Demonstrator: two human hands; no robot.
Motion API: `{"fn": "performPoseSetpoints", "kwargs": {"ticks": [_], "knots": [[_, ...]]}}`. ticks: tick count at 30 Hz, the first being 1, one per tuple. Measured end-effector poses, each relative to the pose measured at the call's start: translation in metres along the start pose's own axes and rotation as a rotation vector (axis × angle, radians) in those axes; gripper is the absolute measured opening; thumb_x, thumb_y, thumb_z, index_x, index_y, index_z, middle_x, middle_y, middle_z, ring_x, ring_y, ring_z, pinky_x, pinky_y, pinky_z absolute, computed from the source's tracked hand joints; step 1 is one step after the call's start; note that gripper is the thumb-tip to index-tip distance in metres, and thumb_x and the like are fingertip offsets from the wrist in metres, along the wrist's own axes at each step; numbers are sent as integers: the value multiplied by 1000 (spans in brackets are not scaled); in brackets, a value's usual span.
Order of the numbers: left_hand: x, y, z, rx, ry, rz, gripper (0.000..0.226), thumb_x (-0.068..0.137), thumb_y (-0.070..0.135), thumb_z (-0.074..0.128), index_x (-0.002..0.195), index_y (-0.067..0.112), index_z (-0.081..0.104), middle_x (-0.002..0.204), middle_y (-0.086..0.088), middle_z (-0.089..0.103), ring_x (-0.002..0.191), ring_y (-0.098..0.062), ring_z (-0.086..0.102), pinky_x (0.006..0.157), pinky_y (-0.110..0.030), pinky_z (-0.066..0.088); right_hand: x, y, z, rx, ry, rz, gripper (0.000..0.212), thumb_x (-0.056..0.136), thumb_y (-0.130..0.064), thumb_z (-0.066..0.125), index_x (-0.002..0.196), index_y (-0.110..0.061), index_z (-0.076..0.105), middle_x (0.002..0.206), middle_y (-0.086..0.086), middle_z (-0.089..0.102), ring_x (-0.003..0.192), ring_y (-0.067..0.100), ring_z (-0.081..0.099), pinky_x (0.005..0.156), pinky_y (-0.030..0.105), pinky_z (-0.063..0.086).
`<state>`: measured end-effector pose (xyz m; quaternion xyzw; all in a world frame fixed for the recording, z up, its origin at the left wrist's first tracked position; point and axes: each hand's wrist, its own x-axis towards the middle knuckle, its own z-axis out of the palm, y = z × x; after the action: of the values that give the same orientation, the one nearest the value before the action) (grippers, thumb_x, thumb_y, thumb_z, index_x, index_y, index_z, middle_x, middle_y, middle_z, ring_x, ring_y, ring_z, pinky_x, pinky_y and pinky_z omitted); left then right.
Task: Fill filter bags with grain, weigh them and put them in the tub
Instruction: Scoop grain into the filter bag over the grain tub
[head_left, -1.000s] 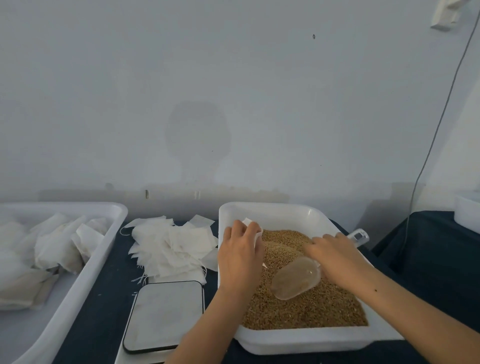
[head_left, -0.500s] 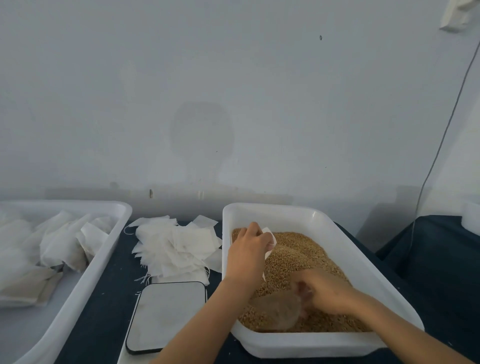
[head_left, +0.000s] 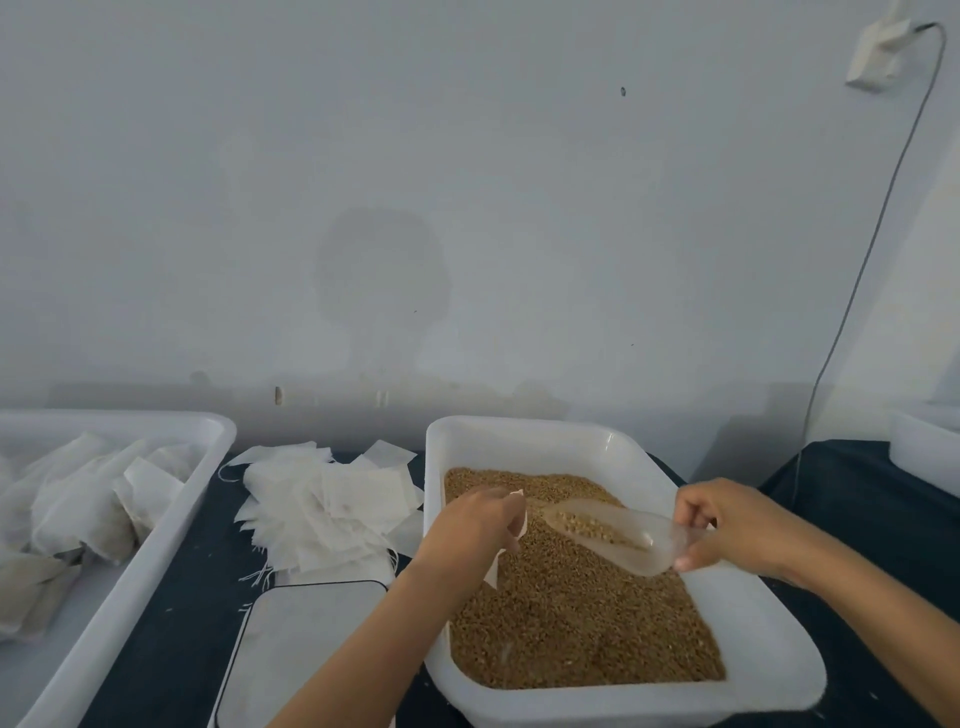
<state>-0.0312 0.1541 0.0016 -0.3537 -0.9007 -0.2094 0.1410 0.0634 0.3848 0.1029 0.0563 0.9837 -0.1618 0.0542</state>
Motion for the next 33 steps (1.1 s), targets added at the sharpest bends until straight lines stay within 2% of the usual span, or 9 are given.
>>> {"fn": "performPoseSetpoints", "kwargs": {"ticks": [3, 9, 13, 17, 20, 23, 26, 29, 33], "knots": [[-1, 1, -4, -13, -8, 33, 5, 85, 14, 63, 85, 11, 59, 91, -1, 58, 86, -14, 47, 66, -21, 28, 8, -8, -1, -95, 27, 10, 23, 73, -18, 78, 76, -19, 56, 78, -9, 58, 71, 4, 52, 64, 18, 40], [-4, 4, -8, -4, 2, 98, 9, 88, 19, 61, 92, 11, 63, 97, -1, 59, 94, -13, 49, 75, -19, 33, 21, -32, -7, -239, 60, 22, 29, 71, -21, 79, 68, -24, 50, 86, -12, 62, 87, 10, 60, 80, 31, 49], [-5, 4, -9, -28, 32, 98, 11, 89, 20, 60, 92, 11, 65, 98, 0, 60, 94, -13, 50, 73, -17, 31, 25, -40, -13, -314, 107, 22, 28, 73, -20, 77, 67, -23, 50, 81, -14, 68, 83, 5, 61, 67, 25, 45], [-6, 2, -7, -52, 72, 88, 14, 91, 22, 58, 93, 13, 69, 99, 1, 61, 94, -13, 53, 76, -21, 37, 24, -43, -20, -316, 88, 28, 31, 68, -21, 82, 65, -23, 51, 84, -11, 68, 84, 9, 63, 72, 28, 47], [-6, 2, -6, -46, 77, 101, 17, 91, 26, 58, 96, 16, 71, 100, 2, 62, 95, -13, 53, 75, -22, 40, 22, -44, -19, -348, 60, 37, 32, 70, -22, 81, 66, -24, 50, 85, -11, 67, 83, 9, 62, 65, 25, 43], [-5, 3, -5, -25, 65, 128, 18, 91, 28, 58, 97, 18, 71, 99, 3, 61, 95, -11, 50, 71, -18, 34, 21, -47, -18, -394, 49, 41, 31, 71, -23, 80, 67, -24, 49, 86, -12, 66, 84, 8, 61, 63, 22, 43], [-5, 3, -6, -26, 59, 148, 17, 91, 29, 57, 96, 19, 71, 98, 4, 60, 94, -11, 49, 71, -19, 36, 20, -54, -21, -462, 66, 49, 30, 72, -23, 79, 66, -25, 50, 81, -15, 65, 79, 4, 58, 55, 20, 34], [-6, 4, -7, -35, 50, 167, 17, 91, 28, 58, 96, 18, 70, 98, 3, 61, 95, -11, 50, 75, -22, 38, 22, -65, -24, -520, 53, 54, 28, 72, -20, 80, 69, -23, 51, 90, -10, 67, 84, 10, 60, 59, 21, 38], [-7, 4, -9, -59, 78, 176, 15, 89, 27, 59, 94, 17, 70, 97, 4, 62, 94, -11, 50, 74, -21, 37, 24, -79, -27, -651, 96, 15, 23, 73, -13, 77, 81, -19, 56, 95, -4, 67, 84, 14, 59, 60, 23, 33]]}}
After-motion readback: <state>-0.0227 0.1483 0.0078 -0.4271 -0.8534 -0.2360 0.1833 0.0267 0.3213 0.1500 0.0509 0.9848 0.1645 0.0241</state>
